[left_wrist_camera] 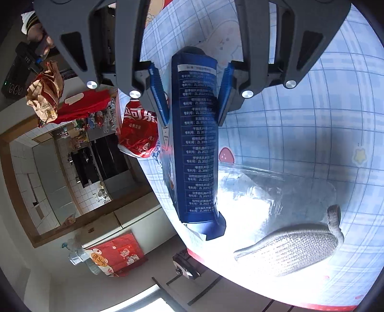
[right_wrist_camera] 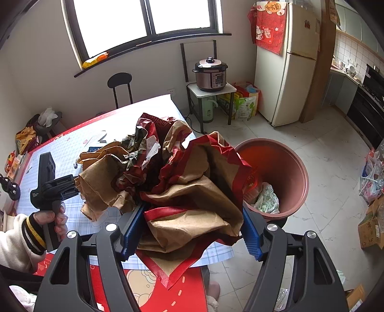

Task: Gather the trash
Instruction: 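Grasp the blue carton with the left gripper while the right holds the paper, then carry the crumpled paper to the brown bucket and open the right gripper, then carry the blue carton over the brown bucket and open the left gripper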

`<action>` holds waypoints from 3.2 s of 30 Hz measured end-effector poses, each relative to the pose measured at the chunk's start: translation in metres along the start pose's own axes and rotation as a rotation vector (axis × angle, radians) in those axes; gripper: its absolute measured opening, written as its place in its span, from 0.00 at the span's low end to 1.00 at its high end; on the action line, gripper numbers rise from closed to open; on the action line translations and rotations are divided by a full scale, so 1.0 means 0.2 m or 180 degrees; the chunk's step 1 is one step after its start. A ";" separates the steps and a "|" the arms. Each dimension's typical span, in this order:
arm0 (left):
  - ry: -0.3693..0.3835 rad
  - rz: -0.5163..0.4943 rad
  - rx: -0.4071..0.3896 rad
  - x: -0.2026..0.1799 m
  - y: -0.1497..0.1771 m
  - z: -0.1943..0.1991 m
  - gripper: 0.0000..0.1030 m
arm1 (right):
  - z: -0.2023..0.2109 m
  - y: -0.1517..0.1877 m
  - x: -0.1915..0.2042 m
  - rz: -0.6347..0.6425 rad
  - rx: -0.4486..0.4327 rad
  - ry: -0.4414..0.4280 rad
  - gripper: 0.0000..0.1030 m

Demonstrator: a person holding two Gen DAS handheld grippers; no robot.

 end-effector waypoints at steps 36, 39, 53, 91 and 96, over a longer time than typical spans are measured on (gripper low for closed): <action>-0.0528 -0.0801 -0.1657 -0.78 -0.26 1.19 0.36 | 0.10 -0.61 -0.73 -0.0193 -0.0952 0.0374 0.68; -0.0569 -0.0830 -0.1718 -0.86 -0.24 1.19 0.36 | 0.05 -0.66 -0.86 -0.0212 -0.0943 0.0429 0.68; -0.0640 -0.0880 -0.1794 -1.07 -0.17 1.13 0.36 | -0.21 -0.68 -1.13 -0.0515 -0.0698 0.0431 0.87; 0.0622 -0.1623 -0.1030 -1.78 -0.10 0.44 0.36 | 0.58 -0.54 -1.20 -0.0324 -0.1074 0.0915 0.95; 0.0697 -0.1650 -0.0844 -1.88 -0.03 0.23 0.36 | 0.61 -0.48 -1.26 -0.0366 -0.1042 0.0936 0.95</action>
Point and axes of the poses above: each gripper's, at about its wrist camera, not at the fingertips, and z roughly against the way its jaws point, x to its left, y to its underside, the point moved 6 cm from there along -z, roughly the way its jaws point, and after that the axes turned 13 degrees about -x, right-handed, at the moved point
